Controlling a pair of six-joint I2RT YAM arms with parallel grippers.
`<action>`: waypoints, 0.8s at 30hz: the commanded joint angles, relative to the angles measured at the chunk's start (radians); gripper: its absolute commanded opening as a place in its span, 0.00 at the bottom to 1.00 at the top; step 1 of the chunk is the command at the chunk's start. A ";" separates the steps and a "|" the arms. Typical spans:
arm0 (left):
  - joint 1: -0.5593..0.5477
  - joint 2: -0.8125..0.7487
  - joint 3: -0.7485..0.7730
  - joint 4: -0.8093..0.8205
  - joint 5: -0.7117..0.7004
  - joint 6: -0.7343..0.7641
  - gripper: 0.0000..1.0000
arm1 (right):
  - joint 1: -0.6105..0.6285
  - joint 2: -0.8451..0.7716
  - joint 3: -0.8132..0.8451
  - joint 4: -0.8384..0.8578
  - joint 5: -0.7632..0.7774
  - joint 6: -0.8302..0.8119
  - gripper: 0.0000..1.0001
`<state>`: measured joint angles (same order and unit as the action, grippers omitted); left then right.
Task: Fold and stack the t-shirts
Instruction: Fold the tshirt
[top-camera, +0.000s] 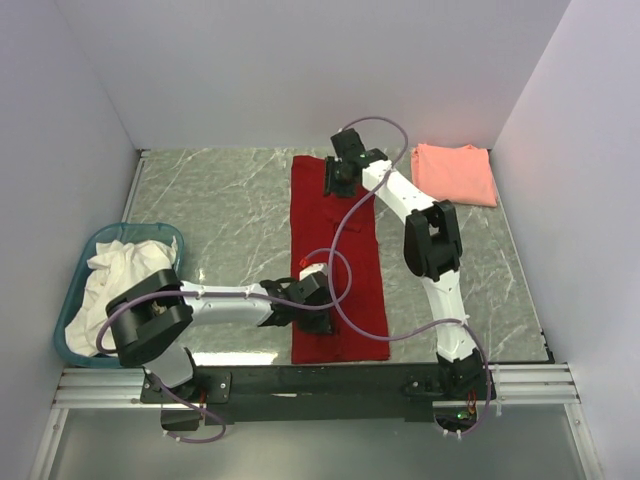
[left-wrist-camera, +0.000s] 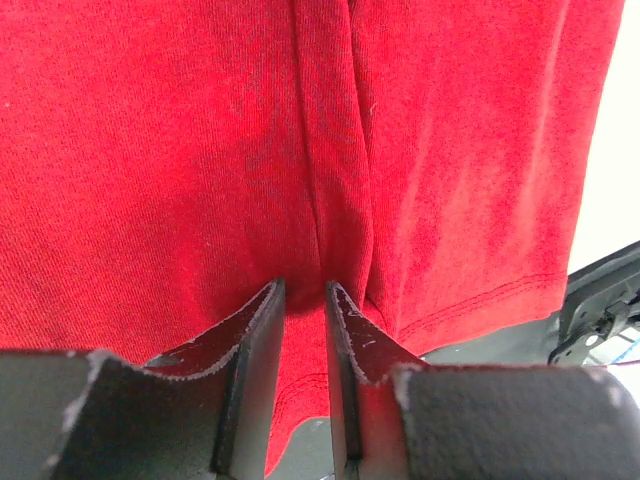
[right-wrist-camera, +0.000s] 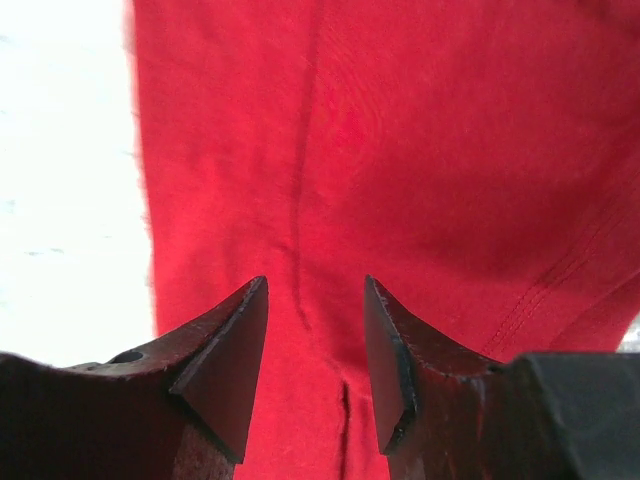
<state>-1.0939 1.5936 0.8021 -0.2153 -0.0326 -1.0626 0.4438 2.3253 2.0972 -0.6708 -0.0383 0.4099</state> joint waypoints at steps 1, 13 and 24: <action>-0.044 -0.001 -0.061 -0.029 -0.029 -0.046 0.30 | 0.001 0.032 -0.017 -0.030 0.057 -0.017 0.50; -0.069 -0.081 -0.069 -0.105 -0.033 -0.045 0.31 | 0.010 0.081 -0.089 -0.041 0.083 -0.049 0.52; -0.014 -0.093 0.011 -0.136 -0.035 0.027 0.37 | -0.019 0.201 0.130 -0.124 0.072 -0.114 0.52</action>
<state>-1.1339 1.5219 0.7746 -0.3153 -0.0605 -1.0821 0.4461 2.4630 2.1681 -0.7650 0.0219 0.3370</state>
